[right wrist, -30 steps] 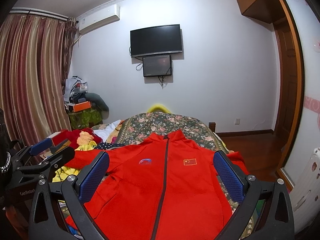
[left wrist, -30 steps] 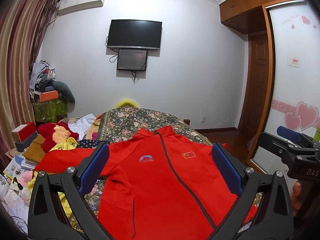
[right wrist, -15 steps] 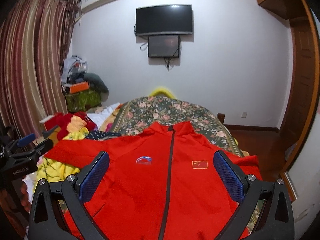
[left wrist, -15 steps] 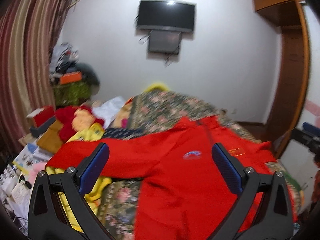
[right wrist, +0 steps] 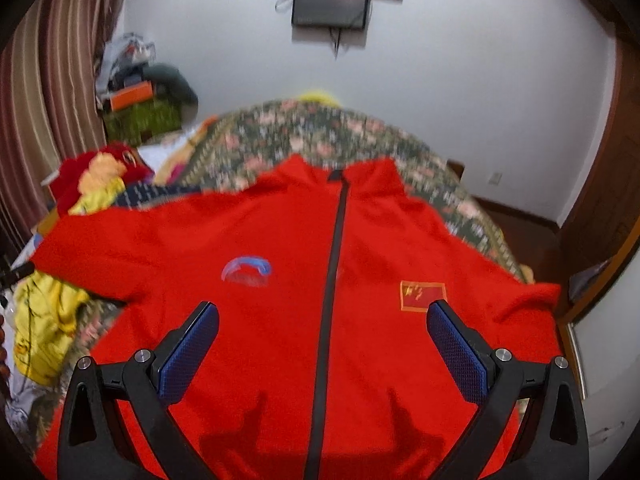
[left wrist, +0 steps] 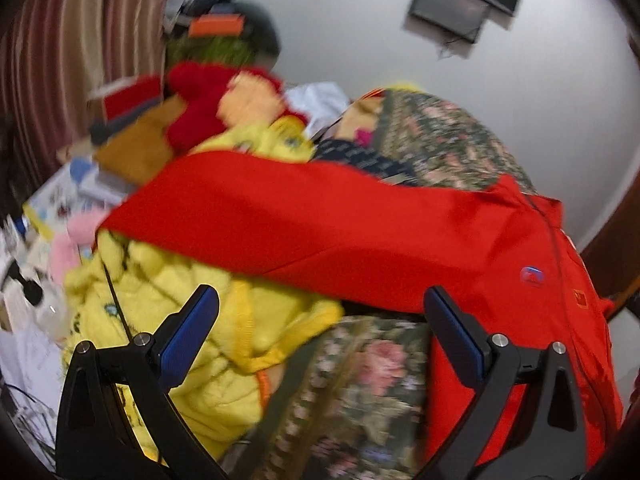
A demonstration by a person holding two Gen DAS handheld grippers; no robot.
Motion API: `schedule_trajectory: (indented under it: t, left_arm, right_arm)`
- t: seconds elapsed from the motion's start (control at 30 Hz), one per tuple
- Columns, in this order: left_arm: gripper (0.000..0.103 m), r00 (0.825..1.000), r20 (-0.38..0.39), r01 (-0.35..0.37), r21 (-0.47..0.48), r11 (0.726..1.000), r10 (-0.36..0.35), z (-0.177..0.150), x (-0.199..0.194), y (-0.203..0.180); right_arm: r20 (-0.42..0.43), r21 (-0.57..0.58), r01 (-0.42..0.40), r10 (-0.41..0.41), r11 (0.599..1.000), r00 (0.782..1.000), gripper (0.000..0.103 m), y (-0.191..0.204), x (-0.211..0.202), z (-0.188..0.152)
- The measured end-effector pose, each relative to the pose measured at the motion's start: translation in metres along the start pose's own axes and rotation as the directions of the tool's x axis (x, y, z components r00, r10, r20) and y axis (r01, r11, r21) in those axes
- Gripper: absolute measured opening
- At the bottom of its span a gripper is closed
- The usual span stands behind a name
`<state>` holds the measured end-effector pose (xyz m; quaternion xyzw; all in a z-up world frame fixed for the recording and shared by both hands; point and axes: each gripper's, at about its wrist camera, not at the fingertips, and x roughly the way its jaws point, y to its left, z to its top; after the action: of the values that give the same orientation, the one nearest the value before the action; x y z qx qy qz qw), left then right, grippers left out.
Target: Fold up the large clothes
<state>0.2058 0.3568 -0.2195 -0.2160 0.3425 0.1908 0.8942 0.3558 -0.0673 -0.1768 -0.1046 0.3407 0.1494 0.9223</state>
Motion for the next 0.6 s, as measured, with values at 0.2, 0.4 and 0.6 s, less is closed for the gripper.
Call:
schedule_trajectory:
  t: [0.2, 0.4, 0.6]
  left_arm:
    - [0.100, 0.994, -0.076, 0.061, -0.169, 0.984, -0.074, 0.008, 0.044, 0.060]
    - [0.078, 0.989, -0.089, 0.088, -0.266, 0.960, -0.115, 0.018, 0.074, 0.089]
    - [0.052, 0.997, -0.076, -0.006, -0.290, 0.957, -0.016, 0.036, 0.088, 0.103]
  right_arm:
    - [-0.048, -0.012, -0.003, 0.003, 1.000, 0.999, 0.103, 0.005, 0.021, -0.017]
    - [-0.068, -0.015, -0.007, 0.006, 1.000, 0.998, 0.103, 0.006, 0.025, -0.023]
    - [-0.054, -0.003, -0.007, 0.007, 1.000, 0.999, 0.103, 0.004, 0.021, -0.022]
